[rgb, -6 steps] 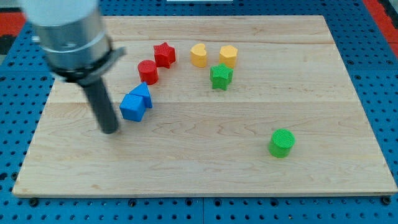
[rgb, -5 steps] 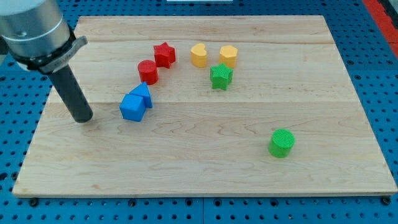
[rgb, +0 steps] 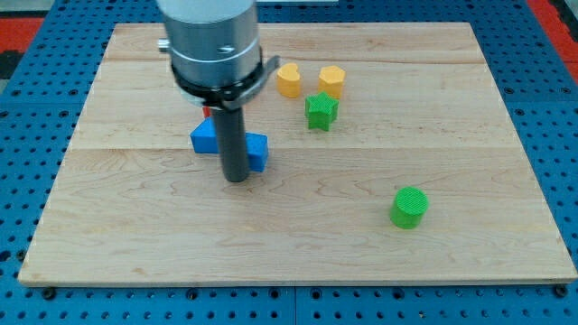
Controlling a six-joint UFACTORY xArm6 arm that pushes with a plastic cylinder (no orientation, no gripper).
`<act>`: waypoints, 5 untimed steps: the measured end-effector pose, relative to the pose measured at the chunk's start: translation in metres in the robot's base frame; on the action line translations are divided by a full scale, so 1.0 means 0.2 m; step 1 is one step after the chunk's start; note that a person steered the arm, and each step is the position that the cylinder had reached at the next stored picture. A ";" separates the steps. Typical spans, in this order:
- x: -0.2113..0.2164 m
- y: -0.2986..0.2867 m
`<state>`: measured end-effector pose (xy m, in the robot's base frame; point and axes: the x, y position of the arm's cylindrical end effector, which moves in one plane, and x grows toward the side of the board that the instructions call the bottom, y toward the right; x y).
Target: Place the blue cube at the center of the board
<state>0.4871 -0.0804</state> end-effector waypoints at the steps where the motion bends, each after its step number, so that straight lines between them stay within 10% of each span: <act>1: -0.04 -0.10; 5: 0.02 0.25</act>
